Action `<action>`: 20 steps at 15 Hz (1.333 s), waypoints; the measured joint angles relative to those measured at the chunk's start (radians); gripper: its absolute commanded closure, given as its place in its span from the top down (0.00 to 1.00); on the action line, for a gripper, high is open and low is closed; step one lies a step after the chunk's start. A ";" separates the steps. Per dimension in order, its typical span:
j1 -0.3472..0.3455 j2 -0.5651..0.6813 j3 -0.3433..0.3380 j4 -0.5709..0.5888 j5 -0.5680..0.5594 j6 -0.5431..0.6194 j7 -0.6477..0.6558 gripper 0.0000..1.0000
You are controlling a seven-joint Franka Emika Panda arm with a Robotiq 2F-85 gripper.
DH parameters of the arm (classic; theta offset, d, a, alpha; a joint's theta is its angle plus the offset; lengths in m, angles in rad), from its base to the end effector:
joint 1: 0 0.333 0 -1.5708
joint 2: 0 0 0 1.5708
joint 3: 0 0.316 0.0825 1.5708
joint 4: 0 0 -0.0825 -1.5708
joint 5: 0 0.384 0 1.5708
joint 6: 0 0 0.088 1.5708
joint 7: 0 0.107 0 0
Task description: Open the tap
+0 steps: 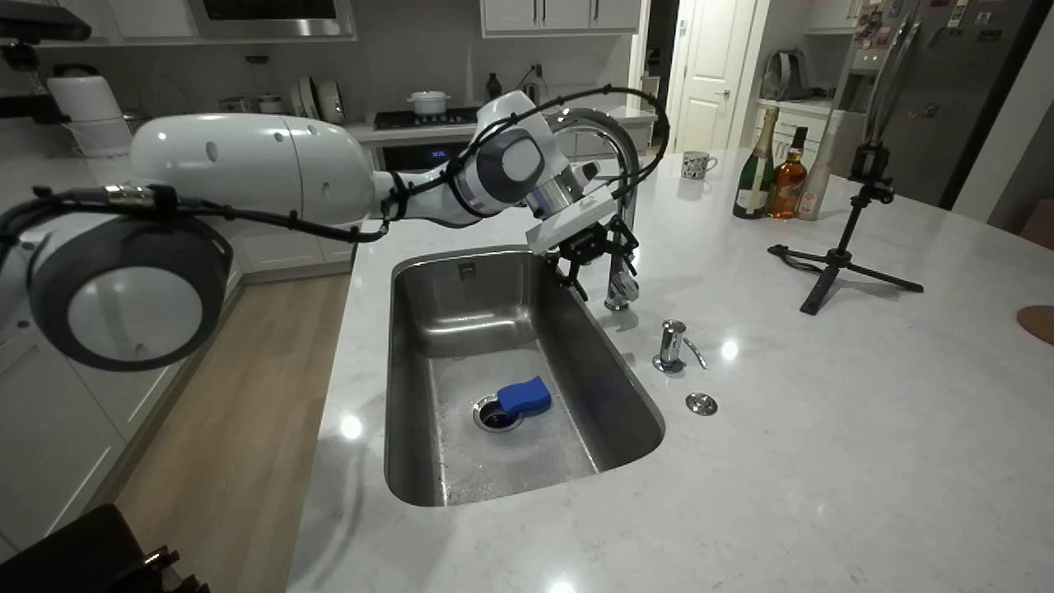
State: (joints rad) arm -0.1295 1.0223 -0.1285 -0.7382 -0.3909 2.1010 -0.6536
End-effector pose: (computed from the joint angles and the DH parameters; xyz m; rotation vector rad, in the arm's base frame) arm 0.8059 -0.1749 0.3729 2.4458 0.7809 0.1411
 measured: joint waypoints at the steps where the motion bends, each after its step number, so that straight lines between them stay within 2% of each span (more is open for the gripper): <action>1: 0.003 0.017 -0.001 0.019 0.000 0.002 0.012 1.00; 6: 0.004 0.080 -0.002 0.096 -0.004 0.032 0.005 1.00; 14: -0.033 0.123 0.013 0.155 -0.003 0.098 -0.145 1.00; 20: -0.044 0.176 0.038 0.183 0.004 0.176 -0.151 1.00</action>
State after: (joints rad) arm -0.1739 1.1983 -0.0907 -0.5550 -0.3873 2.2774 -0.8045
